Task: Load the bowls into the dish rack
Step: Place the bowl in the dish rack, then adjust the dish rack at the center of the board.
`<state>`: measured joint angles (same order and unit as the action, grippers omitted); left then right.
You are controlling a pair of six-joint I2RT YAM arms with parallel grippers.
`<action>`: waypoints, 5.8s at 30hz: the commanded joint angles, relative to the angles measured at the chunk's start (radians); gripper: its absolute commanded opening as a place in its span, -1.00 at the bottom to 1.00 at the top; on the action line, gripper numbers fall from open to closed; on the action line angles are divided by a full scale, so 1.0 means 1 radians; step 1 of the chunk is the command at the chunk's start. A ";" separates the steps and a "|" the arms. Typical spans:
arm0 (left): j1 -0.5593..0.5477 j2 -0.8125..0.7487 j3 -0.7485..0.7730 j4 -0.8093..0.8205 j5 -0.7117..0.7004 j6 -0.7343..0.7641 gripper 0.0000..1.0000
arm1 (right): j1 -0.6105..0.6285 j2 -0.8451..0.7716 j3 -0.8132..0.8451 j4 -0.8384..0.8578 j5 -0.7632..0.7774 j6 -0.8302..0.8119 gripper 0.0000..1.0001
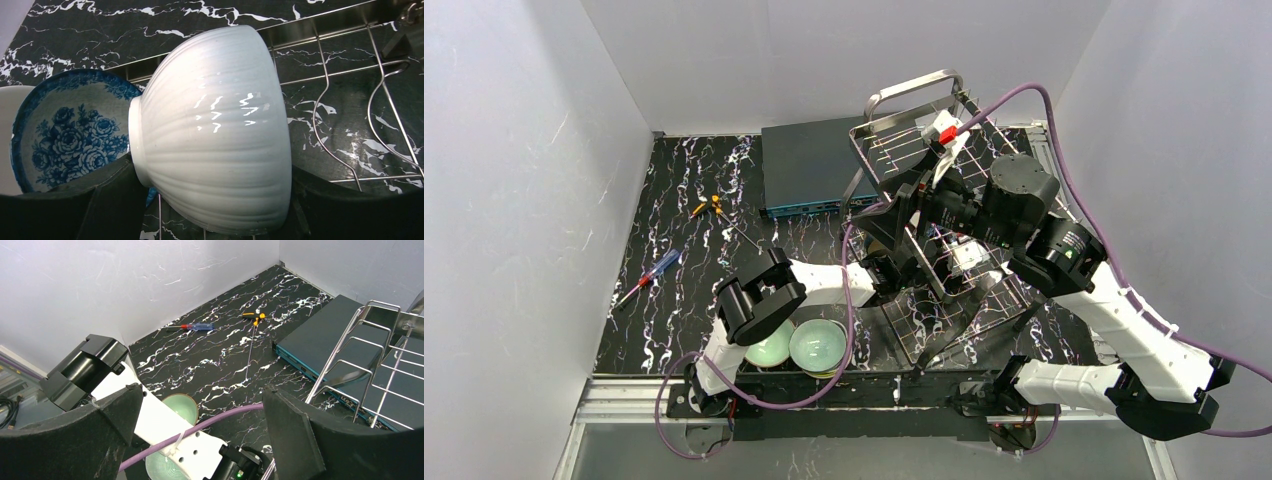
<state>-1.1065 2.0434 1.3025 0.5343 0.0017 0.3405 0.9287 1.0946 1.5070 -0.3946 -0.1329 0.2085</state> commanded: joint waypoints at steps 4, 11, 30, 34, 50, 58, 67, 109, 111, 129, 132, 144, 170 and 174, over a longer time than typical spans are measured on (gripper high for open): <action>-0.007 -0.041 0.016 0.047 0.050 -0.013 -0.04 | -0.005 -0.015 0.003 0.025 0.009 -0.008 0.94; -0.007 -0.078 0.000 0.048 0.022 -0.043 0.96 | -0.005 -0.020 0.000 0.029 0.006 -0.003 0.94; -0.009 -0.419 -0.297 0.089 -0.048 -0.156 0.96 | -0.004 -0.031 -0.013 0.049 -0.002 0.017 0.95; -0.009 -0.528 -0.388 0.090 -0.056 -0.205 0.96 | -0.004 -0.033 -0.016 0.049 0.001 0.018 0.95; -0.009 -1.005 -0.697 -0.112 -0.248 -0.451 0.96 | -0.005 0.018 -0.003 0.056 -0.002 0.019 0.95; -0.009 -1.028 -0.626 -0.293 -0.224 -0.396 0.96 | -0.005 0.072 0.054 0.004 0.070 0.018 0.96; -0.009 -0.969 -0.797 -0.094 -0.264 -0.227 0.96 | -0.005 0.125 0.136 -0.027 0.071 0.017 0.95; 0.159 -1.219 -0.679 -1.003 -0.601 -1.190 0.85 | -1.067 0.333 -0.338 0.247 -0.407 0.458 0.92; 0.236 -1.215 -0.705 -0.946 -0.449 -1.203 0.80 | -1.067 0.327 -0.388 0.246 -0.421 0.440 0.89; 0.364 -0.856 -0.609 -0.566 -0.046 -0.966 0.05 | -1.034 0.210 -0.742 0.223 -0.514 0.371 0.19; 0.368 -0.805 -0.567 -0.542 -0.043 -0.940 -0.21 | -1.012 0.182 -0.828 0.224 -0.523 0.368 0.10; 0.378 -0.698 -0.403 -0.539 -0.052 -0.890 -1.00 | -0.999 0.116 -0.927 0.180 -0.530 0.342 0.03; 0.409 -0.677 -0.305 -0.630 -0.038 -0.849 0.40 | -0.999 0.158 -0.768 0.039 -0.435 0.190 0.22; 0.411 -0.797 -0.369 -0.682 -0.091 -0.849 0.96 | -0.998 0.142 -0.715 -0.004 -0.403 0.170 0.40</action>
<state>-0.6975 1.3891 0.9558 -0.1268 -0.0452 -0.5205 -0.0723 1.2739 0.7136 -0.3443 -0.5701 0.4221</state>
